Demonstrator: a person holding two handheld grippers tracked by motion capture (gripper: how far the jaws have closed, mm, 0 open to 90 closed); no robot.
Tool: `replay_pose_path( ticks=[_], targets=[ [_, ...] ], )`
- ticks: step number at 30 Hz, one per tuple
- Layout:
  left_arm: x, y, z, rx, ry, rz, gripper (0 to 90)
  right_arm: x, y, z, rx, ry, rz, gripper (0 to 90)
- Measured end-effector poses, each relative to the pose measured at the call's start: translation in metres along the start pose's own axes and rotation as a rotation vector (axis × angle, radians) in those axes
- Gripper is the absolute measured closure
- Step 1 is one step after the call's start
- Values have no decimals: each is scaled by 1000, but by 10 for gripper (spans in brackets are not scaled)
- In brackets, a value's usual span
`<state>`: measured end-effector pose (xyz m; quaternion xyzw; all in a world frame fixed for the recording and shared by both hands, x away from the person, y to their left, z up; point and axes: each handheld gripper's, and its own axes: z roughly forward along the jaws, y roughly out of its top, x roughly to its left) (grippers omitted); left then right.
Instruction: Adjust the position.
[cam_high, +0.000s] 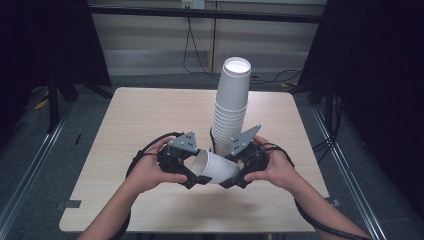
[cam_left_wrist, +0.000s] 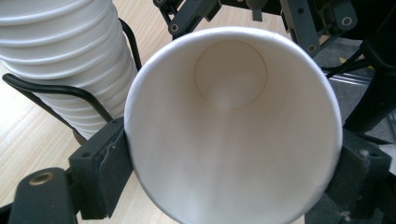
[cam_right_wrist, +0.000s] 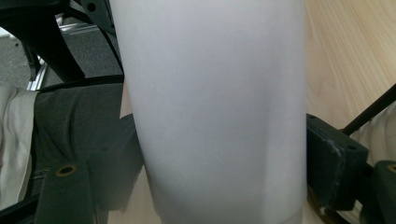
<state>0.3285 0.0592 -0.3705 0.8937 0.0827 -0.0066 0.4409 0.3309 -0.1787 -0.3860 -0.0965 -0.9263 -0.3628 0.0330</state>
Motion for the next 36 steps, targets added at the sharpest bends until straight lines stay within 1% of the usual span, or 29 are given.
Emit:
replay_pose_path(
  ticks=[3, 4, 5, 6, 8, 11, 12, 16, 18, 19, 21, 22, 24, 25, 26, 27, 28, 29, 31, 32, 33, 34, 35, 36],
  targets=[
    [0, 0, 0, -5, -4, -9, 139, 0, 0, 1, 6, 2, 0, 221],
    [1, 0, 1, -2, -4, -5, 139, 0, 0, 1, 7, 3, -1, 221],
    [0, 0, 1, -9, -4, -5, 138, -1, 0, 1, 10, 3, -6, 221],
    [0, 1, 1, -21, -3, -3, 137, 0, 0, 1, 11, 1, 1, 221],
    [0, 3, 1, -32, -1, 2, 133, 0, 0, 3, 14, 4, 1, 224],
    [0, 4, 1, -32, 0, 5, 132, 0, 1, 4, 25, -2, -4, 227],
    [0, 5, 1, -39, 0, 5, 130, 1, 1, 6, 20, 2, -3, 229],
    [0, 5, 1, -41, -6, 1, 131, 1, 0, 7, 18, 2, -1, 228],
    [-1, 4, 0, -43, -9, -8, 132, 1, -2, 7, 6, 12, 11, 221],
    [-1, 4, -1, -35, -1, -6, 132, 1, -4, 7, -2, 12, 24, 212],
    [-1, 3, -2, -27, 5, 1, 132, 1, -5, 6, 0, 4, 26, 205],
    [0, 3, -3, -20, 15, 11, 132, 1, -7, 6, 0, -1, 29, 193],
    [2, 2, -6, -9, 26, -3, 132, -1, -13, 5, -5, -15, 42, 182],
    [3, 0, -7, -7, 30, -5, 132, -3, -20, 3, -10, -30, 64, 173],
    [3, -1, -8, -4, 35, -5, 132, -3, -20, 3, -10, -30, 64, 173],
    [5, -3, -10, 15, 46, -6, 131, -4, -25, 3, -11, -39, 74, 175],
    [5, -5, -9, 17, 51, -14, 131, -4, -28, 2, -4, -45, 82, 173],
    [6, -6, -10, 29, 56, -9, 131, -4, -30, 3, -6, -47, 83, 172],
    [6, -7, -10, 33, 62, -16, 131, -4, -36, 3, -3, -63, 90, 166],
    [6, -8, -10, 46, 76, -18, 131, -4, -38, 4, 1, -67, 93, 161],
    [6, -8, -10, 46, 76, -18, 131, -4, -38, 4, 1, -67, 93, 161],
    [6, -9, -11, 55, 79, -20, 131, -4, -43, 6, -3, -68, 97, 156],
    [7, -10, -12, 61, 82, -17, 131, -4, -43, 6, -3, -68, 97, 156],
    [7, -11, -14, 68, 91, -17, 130, -4, -49, 9, -10, -77, 101, 155]
  ],
)
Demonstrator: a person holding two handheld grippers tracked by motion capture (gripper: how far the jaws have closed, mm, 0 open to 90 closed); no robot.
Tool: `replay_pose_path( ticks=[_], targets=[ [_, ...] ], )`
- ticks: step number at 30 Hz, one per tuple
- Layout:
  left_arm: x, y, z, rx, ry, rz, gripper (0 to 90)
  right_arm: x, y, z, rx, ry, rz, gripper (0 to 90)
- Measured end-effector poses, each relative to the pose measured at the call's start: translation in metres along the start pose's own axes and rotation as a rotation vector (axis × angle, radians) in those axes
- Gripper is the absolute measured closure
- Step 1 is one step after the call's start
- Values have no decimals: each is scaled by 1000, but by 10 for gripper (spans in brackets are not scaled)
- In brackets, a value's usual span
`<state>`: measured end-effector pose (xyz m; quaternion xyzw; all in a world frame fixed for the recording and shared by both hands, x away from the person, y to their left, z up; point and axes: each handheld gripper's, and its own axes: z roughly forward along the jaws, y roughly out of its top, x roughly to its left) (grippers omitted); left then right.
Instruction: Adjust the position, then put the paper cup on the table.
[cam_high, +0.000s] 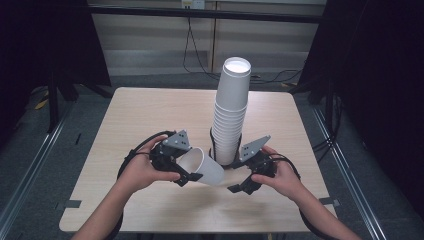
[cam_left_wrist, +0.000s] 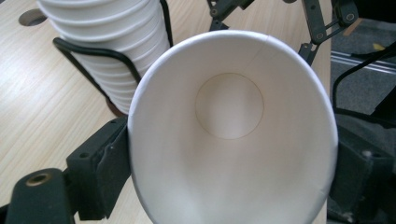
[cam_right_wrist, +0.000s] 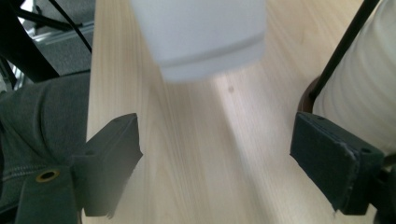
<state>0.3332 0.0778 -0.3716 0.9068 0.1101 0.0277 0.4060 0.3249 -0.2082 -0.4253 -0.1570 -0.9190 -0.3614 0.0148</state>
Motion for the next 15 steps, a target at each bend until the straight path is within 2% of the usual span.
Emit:
replay_pose_path(
  ticks=[3, 4, 7, 8, 9, 10, 15],
  targets=[
    [2, -2, -2, 17, 8, -6, 130, 1, -5, 2, 20, -18, 2, 153],
    [4, -4, -4, 21, 24, -8, 130, -1, -11, 5, 33, -26, 3, 151],
    [6, -7, -6, 24, 33, -25, 130, -2, -17, 8, 36, -27, 14, 150],
    [6, -8, -6, 32, 38, -27, 130, -3, -23, 10, 41, -46, 31, 151],
    [7, -9, -7, 40, 46, -22, 130, -3, -23, 10, 41, -46, 31, 151],
    [9, -11, -7, 44, 53, -35, 130, -4, -28, 12, 48, -73, 25, 153],
    [14, -16, -10, 63, 70, -45, 129, -6, -38, 15, 42, -79, 47, 151]
  ],
)
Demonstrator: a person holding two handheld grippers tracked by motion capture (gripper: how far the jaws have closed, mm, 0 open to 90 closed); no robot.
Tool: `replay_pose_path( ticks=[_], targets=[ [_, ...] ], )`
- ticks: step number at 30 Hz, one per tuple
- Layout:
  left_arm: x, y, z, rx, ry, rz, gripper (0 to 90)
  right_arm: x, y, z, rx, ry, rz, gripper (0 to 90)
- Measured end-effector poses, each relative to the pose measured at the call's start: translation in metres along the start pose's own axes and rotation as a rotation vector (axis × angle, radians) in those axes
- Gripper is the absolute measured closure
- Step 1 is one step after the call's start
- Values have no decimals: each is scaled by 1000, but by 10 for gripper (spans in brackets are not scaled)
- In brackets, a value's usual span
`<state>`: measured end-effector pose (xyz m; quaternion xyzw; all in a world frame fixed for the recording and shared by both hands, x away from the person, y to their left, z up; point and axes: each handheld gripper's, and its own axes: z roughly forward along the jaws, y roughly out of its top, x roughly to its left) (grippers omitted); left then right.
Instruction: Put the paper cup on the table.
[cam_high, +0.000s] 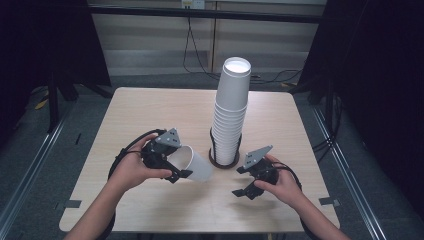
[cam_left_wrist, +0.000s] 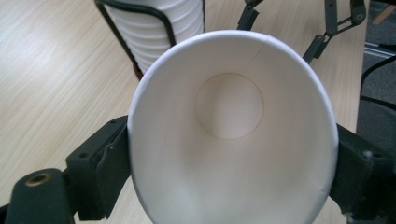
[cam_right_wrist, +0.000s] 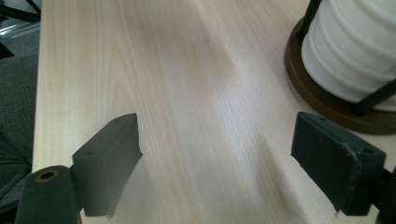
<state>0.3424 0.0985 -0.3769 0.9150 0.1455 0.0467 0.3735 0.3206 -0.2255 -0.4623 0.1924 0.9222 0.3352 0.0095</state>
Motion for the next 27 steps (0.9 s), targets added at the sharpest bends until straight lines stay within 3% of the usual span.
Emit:
replay_pose_path(
  ticks=[3, 10, 16, 23, 27],
  targets=[
    [6, -4, -2, 19, 20, -12, 128, -1, -7, 4, 14, -34, 10, 149],
    [15, -10, -7, 50, 34, -24, 128, -4, -19, 9, -11, -65, 17, 151],
    [20, -14, -8, 73, 56, -33, 126, -5, -26, 12, -21, -80, 35, 152],
    [31, -17, -11, 88, 73, -76, 124, -6, -34, 15, -56, -92, 55, 149],
    [36, -18, -10, 100, 79, -85, 122, -4, -38, 16, -77, -105, 35, 148]
  ],
)
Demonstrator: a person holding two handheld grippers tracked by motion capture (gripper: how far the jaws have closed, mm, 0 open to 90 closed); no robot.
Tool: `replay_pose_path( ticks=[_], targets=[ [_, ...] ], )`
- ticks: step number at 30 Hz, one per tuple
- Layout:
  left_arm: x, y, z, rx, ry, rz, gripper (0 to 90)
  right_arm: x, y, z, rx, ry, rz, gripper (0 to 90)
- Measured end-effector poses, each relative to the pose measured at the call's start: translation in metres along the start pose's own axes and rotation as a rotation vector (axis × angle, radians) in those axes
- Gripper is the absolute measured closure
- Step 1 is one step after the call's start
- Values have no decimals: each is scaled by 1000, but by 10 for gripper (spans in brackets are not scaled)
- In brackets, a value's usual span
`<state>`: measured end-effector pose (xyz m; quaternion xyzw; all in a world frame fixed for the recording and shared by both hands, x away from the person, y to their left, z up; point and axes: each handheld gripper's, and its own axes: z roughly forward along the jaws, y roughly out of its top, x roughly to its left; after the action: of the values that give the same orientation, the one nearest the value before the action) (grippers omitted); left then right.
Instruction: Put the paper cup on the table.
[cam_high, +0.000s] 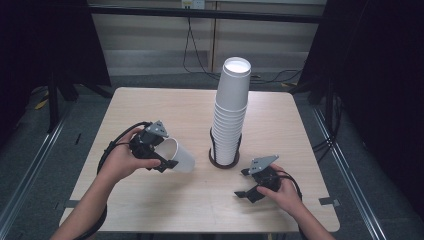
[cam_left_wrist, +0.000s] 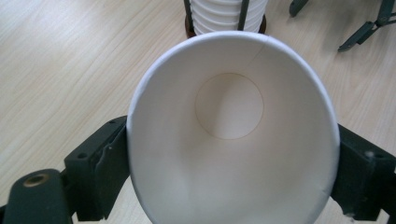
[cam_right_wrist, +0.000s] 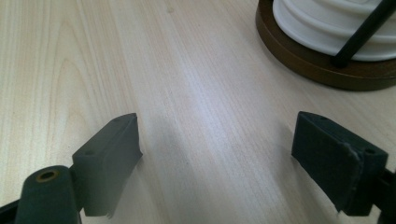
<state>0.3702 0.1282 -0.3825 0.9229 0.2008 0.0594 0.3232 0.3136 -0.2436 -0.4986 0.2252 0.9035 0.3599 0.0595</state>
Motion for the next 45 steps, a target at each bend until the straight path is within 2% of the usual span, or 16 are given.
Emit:
replay_pose_path(
  ticks=[1, 2, 3, 4, 6, 8, 10, 16, 17, 18, 22, 25, 28, 32, 42, 45],
  targets=[
    [-1, 0, 2, -18, 5, -30, 122, 0, 0, 0, 0, 0, 0, 148],
    [2, 0, 1, 10, 3, 0, 122, 1, -1, 0, 0, -8, -13, 148],
    [2, 0, 1, 10, 3, 0, 122, 1, -1, 0, 0, -8, -13, 148],
    [3, -1, 1, 10, 13, -8, 122, 2, -1, 1, 0, -20, -33, 141],
    [4, -1, 1, 14, 11, -12, 122, 3, -2, 1, -9, -23, -25, 141],
    [7, -2, 2, 13, 35, -18, 121, 3, -4, 1, -29, -23, -19, 140],
    [8, -4, 3, 10, 41, -30, 120, 3, -6, 1, -44, -23, -21, 138],
    [13, -6, 3, 25, 53, -32, 119, 3, -6, 1, -43, -29, -23, 137],
    [13, -7, 4, 6, 53, -66, 118, 3, -6, 1, -43, -28, -22, 136],
    [16, -7, 2, 27, 48, -41, 118, 3, -6, 1, -44, -29, -22, 136],
    [21, -10, 3, 34, 61, -78, 115, 3, -7, 1, -45, -29, -22, 136],
    [23, -12, 4, 47, 64, -75, 112, 3, -7, 1, -46, -30, -22, 136],
    [23, -14, 7, 44, 74, -94, 109, 3, -7, 1, -46, -30, -22, 136],
    [25, -14, 10, 50, 87, -89, 106, 3, -7, 1, -46, -30, -22, 136],
    [27, -14, 16, 63, 98, -108, 92, 3, -7, 1, -46, -30, -22, 136],
    [27, -14, 18, 74, 102, -96, 90, 3, -7, 1, -46, -30, -22, 135]
  ],
)
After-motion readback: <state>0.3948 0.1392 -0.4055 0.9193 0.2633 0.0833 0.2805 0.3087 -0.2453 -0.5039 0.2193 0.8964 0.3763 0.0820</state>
